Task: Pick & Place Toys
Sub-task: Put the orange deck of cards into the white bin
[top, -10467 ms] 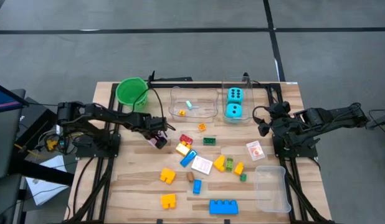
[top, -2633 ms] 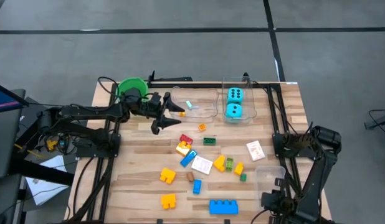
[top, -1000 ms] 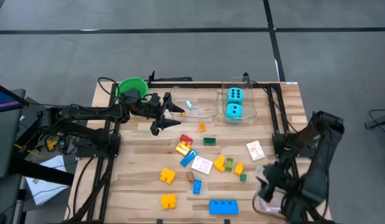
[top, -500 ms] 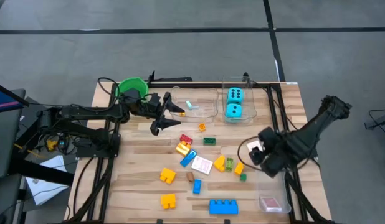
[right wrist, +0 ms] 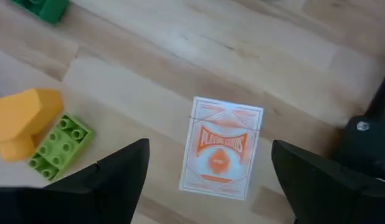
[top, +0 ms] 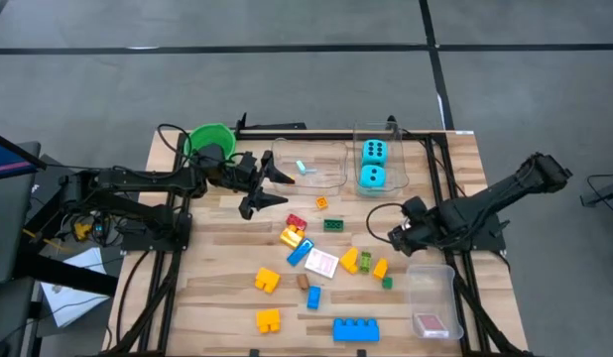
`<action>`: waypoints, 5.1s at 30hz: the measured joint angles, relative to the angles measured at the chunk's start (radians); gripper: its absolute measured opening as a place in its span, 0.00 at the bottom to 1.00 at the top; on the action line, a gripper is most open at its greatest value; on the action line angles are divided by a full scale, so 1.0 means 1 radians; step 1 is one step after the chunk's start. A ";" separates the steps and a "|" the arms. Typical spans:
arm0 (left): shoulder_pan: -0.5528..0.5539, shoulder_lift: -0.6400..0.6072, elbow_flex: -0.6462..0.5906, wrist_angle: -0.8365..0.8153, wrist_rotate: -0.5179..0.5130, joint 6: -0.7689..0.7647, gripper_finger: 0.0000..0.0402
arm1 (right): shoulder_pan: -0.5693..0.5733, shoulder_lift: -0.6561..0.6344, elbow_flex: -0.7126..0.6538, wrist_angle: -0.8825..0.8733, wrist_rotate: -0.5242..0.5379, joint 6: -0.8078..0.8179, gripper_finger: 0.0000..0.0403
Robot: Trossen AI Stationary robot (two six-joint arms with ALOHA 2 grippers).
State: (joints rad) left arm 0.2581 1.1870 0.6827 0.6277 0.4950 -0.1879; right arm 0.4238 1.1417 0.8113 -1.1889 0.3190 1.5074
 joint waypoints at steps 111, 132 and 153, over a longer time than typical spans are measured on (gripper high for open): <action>-0.013 0.000 0.000 -0.002 0.000 0.000 0.77 | -0.058 0.073 -0.276 0.367 -0.112 -0.041 0.64; -0.012 0.000 0.000 -0.003 0.000 0.000 0.77 | -0.038 0.028 -0.251 0.337 -0.112 -0.015 0.79; -0.012 0.000 0.000 -0.008 0.000 0.000 0.77 | -0.040 0.188 -0.261 0.400 -0.156 0.011 0.95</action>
State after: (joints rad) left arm 0.2459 1.1866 0.6825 0.6199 0.4948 -0.1881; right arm 0.3840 1.3301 0.5503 -0.7888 0.1629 1.5182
